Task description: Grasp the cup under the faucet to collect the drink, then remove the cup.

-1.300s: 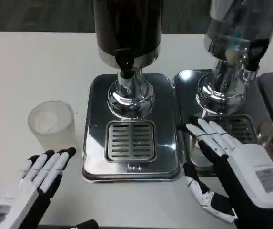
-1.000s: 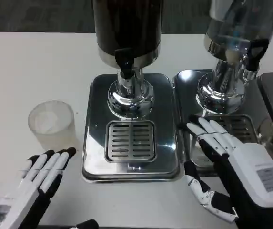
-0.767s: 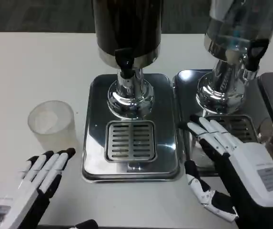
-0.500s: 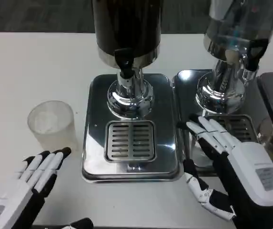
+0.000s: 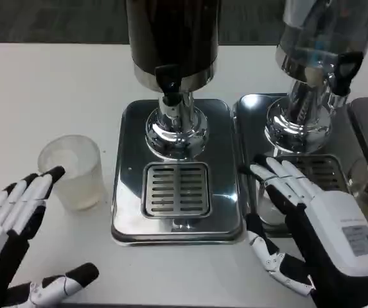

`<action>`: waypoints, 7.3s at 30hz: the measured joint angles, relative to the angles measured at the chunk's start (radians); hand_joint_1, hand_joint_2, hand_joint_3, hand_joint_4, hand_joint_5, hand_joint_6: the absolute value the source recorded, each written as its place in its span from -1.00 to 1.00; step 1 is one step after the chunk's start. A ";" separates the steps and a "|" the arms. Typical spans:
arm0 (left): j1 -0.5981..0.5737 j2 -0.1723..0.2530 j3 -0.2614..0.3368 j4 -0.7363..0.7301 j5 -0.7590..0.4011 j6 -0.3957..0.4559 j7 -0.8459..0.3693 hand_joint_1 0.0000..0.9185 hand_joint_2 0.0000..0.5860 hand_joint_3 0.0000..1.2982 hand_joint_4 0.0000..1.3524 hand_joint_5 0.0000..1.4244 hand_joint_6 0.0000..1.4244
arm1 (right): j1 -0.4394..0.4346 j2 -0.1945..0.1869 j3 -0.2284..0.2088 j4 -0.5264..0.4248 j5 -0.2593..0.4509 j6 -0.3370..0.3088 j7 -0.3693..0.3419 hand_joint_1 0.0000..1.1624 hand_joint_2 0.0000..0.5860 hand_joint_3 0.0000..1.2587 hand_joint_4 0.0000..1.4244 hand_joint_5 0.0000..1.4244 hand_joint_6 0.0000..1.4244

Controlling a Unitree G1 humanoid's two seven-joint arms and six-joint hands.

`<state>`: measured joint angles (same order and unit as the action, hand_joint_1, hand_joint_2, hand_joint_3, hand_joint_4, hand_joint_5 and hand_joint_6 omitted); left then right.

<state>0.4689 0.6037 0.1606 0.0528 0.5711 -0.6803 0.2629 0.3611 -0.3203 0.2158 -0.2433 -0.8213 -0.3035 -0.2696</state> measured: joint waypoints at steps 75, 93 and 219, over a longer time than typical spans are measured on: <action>-0.652 0.001 -0.145 0.760 -0.234 -0.016 -0.203 -1.00 -0.90 -1.00 -1.00 -1.00 -0.97 | 0.020 -0.020 -0.045 0.008 0.089 -0.023 0.009 -0.15 0.81 -0.60 -0.83 -0.83 -0.57; -0.758 0.002 -0.219 0.874 -0.191 0.020 -0.181 -0.96 -0.91 -1.00 -1.00 -1.00 -0.95 | 0.030 -0.016 -0.048 0.003 0.091 -0.023 0.009 -0.16 0.81 -0.58 -0.82 -0.82 -0.57; -0.744 -0.031 -0.309 0.952 -0.087 -0.204 0.253 -0.06 -0.52 -0.18 -0.08 0.28 0.68 | 0.040 -0.006 -0.082 -0.011 0.146 -0.024 0.054 0.00 0.81 -0.50 -0.74 -0.81 -0.60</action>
<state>-0.2756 0.5722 -0.1489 1.0052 0.4842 -0.8848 0.5156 0.4010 -0.3263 0.1341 -0.2543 -0.6751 -0.3270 -0.2156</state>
